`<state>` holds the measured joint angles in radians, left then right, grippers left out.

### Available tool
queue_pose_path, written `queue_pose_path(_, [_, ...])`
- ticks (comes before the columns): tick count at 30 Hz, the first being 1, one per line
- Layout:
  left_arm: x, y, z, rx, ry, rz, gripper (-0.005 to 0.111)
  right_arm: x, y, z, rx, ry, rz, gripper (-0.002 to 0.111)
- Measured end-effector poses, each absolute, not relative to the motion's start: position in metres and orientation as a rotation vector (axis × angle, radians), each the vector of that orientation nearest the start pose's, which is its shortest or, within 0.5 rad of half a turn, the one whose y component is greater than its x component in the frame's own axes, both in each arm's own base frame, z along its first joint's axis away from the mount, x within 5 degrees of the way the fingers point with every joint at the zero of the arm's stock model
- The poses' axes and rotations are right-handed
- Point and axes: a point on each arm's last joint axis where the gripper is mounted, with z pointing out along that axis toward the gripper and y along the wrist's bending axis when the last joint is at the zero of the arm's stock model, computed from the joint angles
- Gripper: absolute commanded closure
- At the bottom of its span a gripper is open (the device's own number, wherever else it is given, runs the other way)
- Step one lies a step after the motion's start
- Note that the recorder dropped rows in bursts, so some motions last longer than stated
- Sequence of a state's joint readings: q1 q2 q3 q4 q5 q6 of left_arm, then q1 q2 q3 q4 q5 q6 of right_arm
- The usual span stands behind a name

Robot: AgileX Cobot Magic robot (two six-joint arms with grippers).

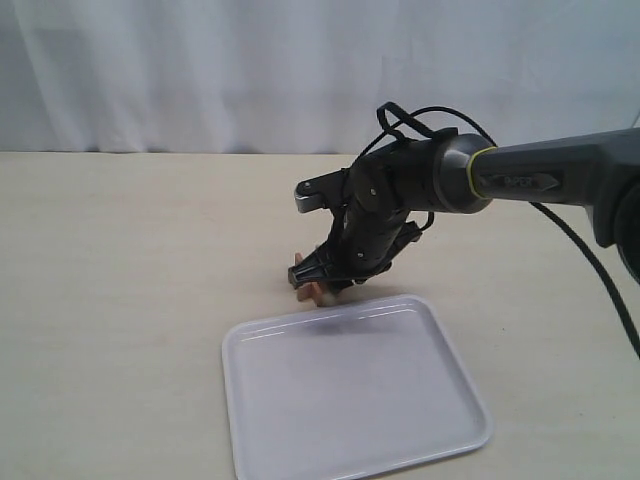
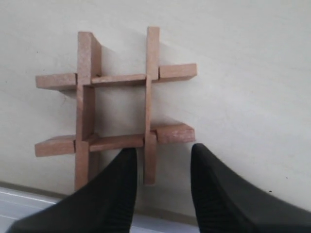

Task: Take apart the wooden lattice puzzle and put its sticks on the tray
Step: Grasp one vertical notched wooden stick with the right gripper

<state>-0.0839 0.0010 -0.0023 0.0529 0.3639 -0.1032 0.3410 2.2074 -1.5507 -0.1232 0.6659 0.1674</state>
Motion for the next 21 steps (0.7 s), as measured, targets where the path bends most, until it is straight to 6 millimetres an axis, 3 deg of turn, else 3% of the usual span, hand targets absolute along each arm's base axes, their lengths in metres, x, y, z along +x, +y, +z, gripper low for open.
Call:
queue_pose_path(12, [0.053,-0.003,0.181,0.015,1.846,-0.079,0.107,0.428,0.145,0.123,-0.351,2.779,0.002,0.075])
queue_pose_path(21, [0.053,-0.003,0.181,0.015,1.846,-0.079,0.107,0.428,0.145,0.114,-0.350,2.797,0.001,0.102])
